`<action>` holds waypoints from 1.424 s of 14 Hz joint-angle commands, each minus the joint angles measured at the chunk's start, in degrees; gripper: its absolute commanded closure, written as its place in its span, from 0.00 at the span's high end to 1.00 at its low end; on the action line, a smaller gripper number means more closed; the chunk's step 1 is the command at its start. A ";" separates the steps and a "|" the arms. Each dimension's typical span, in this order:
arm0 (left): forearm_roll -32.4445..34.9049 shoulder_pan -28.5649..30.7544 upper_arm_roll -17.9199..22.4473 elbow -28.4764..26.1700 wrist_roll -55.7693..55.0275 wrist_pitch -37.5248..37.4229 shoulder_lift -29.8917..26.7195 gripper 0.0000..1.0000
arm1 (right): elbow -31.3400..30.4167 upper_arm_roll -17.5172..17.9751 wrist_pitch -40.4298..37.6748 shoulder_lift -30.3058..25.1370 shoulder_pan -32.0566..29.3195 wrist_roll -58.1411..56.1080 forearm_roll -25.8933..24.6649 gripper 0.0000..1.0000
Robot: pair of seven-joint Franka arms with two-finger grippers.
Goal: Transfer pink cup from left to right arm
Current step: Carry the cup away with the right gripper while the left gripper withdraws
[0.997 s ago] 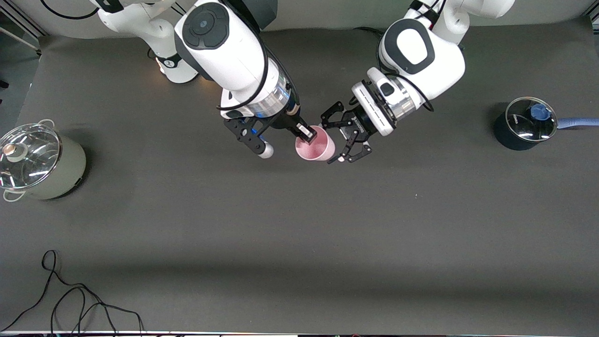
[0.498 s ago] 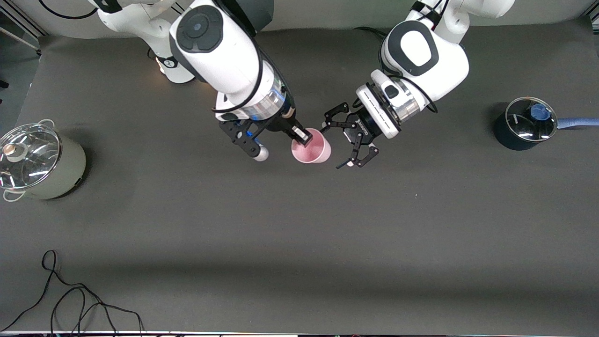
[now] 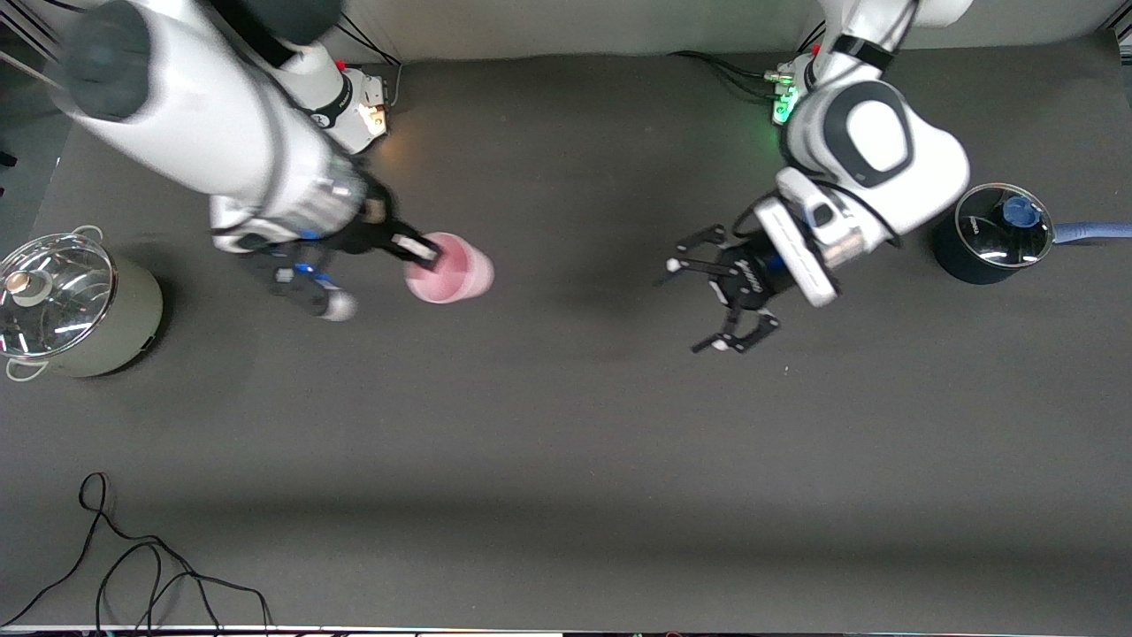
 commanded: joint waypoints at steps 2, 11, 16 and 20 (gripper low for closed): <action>10.85 10.49 -0.56 -2.07 -3.56 -14.18 0.06 0.99 | -0.85 -0.05 -7.11 -3.68 -8.72 -18.87 0.21 0.00; 49.61 33.53 -0.38 7.05 -26.50 -46.19 0.77 0.99 | -14.53 -7.50 -8.21 -6.14 -14.45 -50.04 -9.99 0.00; 74.30 33.55 -0.91 16.81 -48.53 -52.71 0.51 0.99 | -30.95 -9.80 6.54 -10.00 -14.45 -54.09 -9.90 0.00; 86.73 30.65 -1.17 19.54 -60.94 -52.72 -0.90 0.99 | -48.97 -10.94 23.76 -15.10 -14.19 -55.58 -9.55 0.00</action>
